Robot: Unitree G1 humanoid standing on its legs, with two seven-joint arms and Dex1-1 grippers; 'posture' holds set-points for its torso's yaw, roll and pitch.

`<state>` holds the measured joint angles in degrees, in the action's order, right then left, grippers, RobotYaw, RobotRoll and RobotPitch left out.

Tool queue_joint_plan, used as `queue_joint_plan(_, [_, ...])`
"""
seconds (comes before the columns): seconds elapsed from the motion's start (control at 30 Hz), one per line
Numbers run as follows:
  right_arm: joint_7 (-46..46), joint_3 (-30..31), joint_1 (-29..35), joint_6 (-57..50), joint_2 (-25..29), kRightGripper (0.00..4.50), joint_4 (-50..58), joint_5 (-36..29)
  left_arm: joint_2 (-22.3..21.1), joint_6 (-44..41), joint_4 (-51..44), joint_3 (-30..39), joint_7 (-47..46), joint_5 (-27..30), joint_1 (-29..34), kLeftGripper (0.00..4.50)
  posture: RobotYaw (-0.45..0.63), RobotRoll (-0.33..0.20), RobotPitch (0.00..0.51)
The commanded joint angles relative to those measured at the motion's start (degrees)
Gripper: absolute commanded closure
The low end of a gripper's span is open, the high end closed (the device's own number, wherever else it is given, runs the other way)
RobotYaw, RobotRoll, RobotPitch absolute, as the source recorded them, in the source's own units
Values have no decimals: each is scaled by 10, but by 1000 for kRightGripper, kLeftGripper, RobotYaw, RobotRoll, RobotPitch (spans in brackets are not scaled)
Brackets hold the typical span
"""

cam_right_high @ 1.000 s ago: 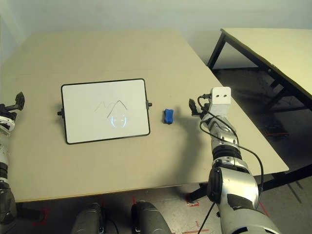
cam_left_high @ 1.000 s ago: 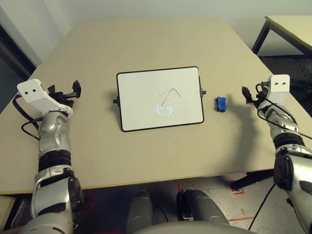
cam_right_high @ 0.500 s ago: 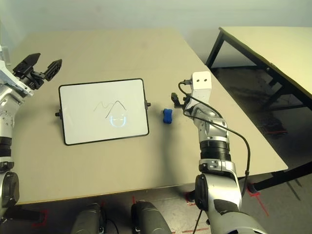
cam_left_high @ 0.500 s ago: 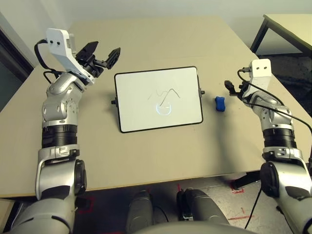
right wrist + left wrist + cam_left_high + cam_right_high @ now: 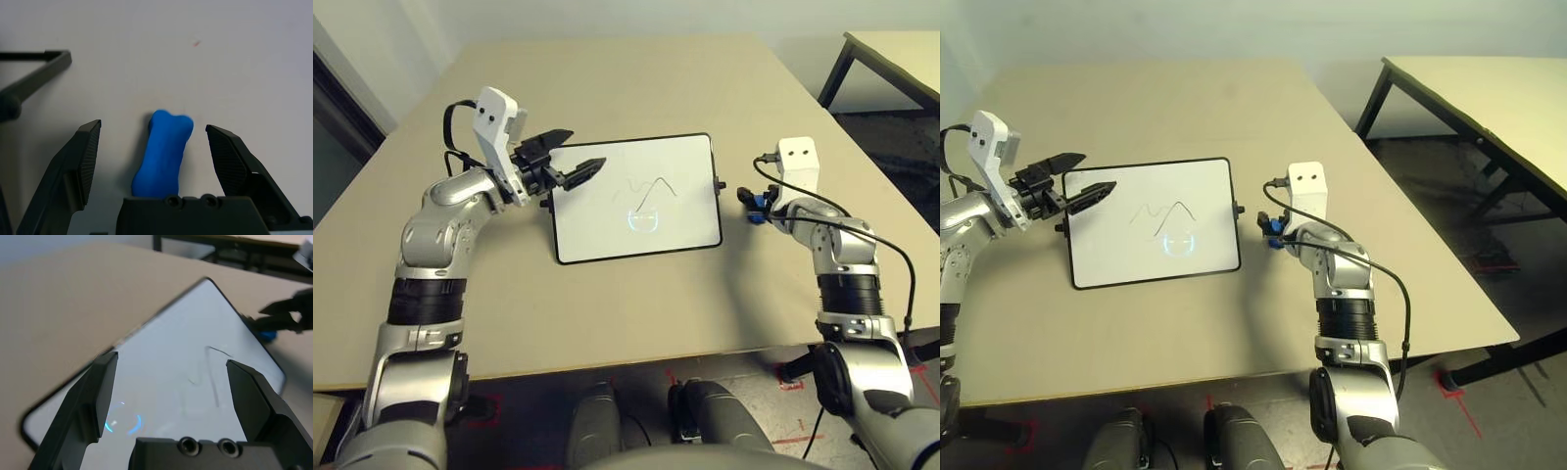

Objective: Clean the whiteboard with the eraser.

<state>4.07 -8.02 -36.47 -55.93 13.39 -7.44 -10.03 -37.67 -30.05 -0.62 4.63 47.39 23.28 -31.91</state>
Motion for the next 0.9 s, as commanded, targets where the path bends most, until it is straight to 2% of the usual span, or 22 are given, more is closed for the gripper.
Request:
queue_joint_plan(0.03, [-4, 2, 12, -10, -2, 38, -2, 6, -6, -21, -17, -14, 12, 3, 6, 0, -7, 0, 75])
queue_joint_plan(0.47, [-8, -4, 14, -4, -7, 38, -48, 11, -1, -29, -11, -27, 27, -5, -6, 0, 6, 0, 74])
queue_joint_plan(0.57, [-11, -5, 18, 0, -12, 575, -56, 12, -1, -30, -15, -27, 27, -5, -5, 0, 9, 0, 77])
queue_joint_plan(0.87, [-22, -10, 18, -7, -13, 3373, -46, 13, -1, -34, -18, -28, 29, -6, -3, 0, -2, 0, 82])
queue_joint_plan(0.9, [-21, -11, 19, -5, -9, 3541, -44, 14, -1, -35, -18, -29, 30, -6, -2, 0, -4, 0, 81])
